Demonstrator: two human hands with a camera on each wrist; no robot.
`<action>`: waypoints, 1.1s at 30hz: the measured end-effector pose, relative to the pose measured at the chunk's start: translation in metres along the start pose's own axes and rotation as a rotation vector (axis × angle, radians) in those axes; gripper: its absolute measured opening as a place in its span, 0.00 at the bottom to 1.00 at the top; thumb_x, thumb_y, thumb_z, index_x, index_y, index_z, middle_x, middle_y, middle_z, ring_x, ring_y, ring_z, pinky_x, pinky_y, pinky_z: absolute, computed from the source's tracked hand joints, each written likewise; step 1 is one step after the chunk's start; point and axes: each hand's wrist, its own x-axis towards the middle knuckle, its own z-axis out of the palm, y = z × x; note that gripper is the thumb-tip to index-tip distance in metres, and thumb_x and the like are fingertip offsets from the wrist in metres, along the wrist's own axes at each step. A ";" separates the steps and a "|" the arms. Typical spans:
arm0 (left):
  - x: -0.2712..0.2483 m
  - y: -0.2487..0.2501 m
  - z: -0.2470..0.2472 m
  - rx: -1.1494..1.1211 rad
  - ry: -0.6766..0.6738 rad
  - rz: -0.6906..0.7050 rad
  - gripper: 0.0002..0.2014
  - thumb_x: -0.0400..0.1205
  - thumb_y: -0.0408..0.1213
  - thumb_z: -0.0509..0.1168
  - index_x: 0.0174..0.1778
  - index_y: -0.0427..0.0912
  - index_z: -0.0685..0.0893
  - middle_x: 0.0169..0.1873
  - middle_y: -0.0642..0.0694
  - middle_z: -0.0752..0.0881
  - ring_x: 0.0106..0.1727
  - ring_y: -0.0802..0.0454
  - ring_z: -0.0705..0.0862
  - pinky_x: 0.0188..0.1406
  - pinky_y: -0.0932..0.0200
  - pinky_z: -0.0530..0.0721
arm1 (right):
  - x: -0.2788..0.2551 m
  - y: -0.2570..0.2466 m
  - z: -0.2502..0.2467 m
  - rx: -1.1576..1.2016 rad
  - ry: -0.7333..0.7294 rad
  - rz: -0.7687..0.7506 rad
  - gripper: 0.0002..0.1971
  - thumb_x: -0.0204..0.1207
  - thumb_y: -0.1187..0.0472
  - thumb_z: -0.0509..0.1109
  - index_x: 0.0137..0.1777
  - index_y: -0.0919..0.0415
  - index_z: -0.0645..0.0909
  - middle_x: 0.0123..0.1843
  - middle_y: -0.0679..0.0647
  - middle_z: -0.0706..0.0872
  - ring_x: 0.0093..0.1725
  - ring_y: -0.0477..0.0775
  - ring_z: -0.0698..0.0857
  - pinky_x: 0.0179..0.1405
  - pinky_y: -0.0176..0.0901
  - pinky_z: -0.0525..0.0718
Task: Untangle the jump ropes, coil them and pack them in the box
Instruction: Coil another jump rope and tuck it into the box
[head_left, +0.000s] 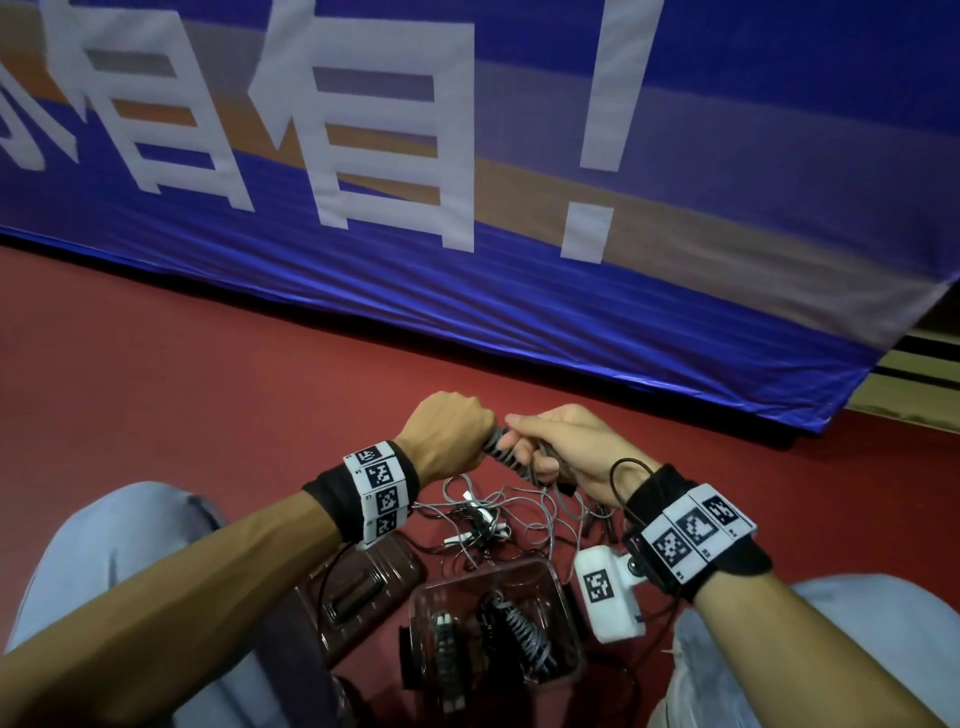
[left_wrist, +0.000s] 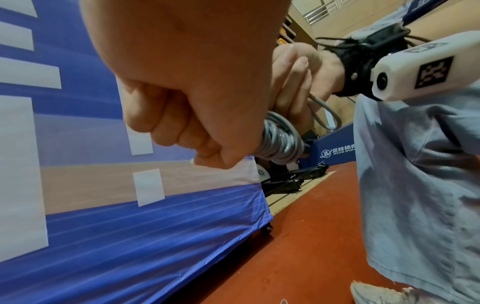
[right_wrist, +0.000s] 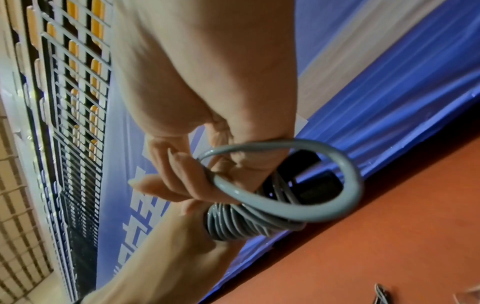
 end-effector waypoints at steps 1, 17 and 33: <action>-0.001 -0.001 -0.004 0.004 0.009 -0.001 0.09 0.81 0.40 0.61 0.41 0.41 0.83 0.43 0.39 0.90 0.43 0.33 0.88 0.35 0.50 0.76 | 0.001 0.000 0.000 0.036 -0.006 -0.018 0.17 0.88 0.59 0.68 0.50 0.76 0.87 0.29 0.57 0.83 0.18 0.43 0.70 0.18 0.32 0.68; -0.010 -0.014 -0.039 0.179 -0.056 0.366 0.12 0.80 0.40 0.59 0.44 0.38 0.85 0.45 0.38 0.90 0.46 0.32 0.88 0.41 0.47 0.81 | -0.004 -0.009 -0.012 -0.120 -0.316 -0.080 0.18 0.88 0.57 0.67 0.44 0.72 0.86 0.20 0.54 0.77 0.12 0.42 0.64 0.14 0.31 0.58; -0.019 -0.007 -0.041 -0.526 0.550 0.083 0.15 0.78 0.43 0.64 0.27 0.47 0.69 0.18 0.48 0.78 0.18 0.42 0.74 0.21 0.56 0.73 | 0.023 0.000 -0.004 -0.151 0.167 -0.352 0.11 0.85 0.53 0.71 0.42 0.57 0.84 0.36 0.45 0.88 0.28 0.35 0.84 0.33 0.27 0.83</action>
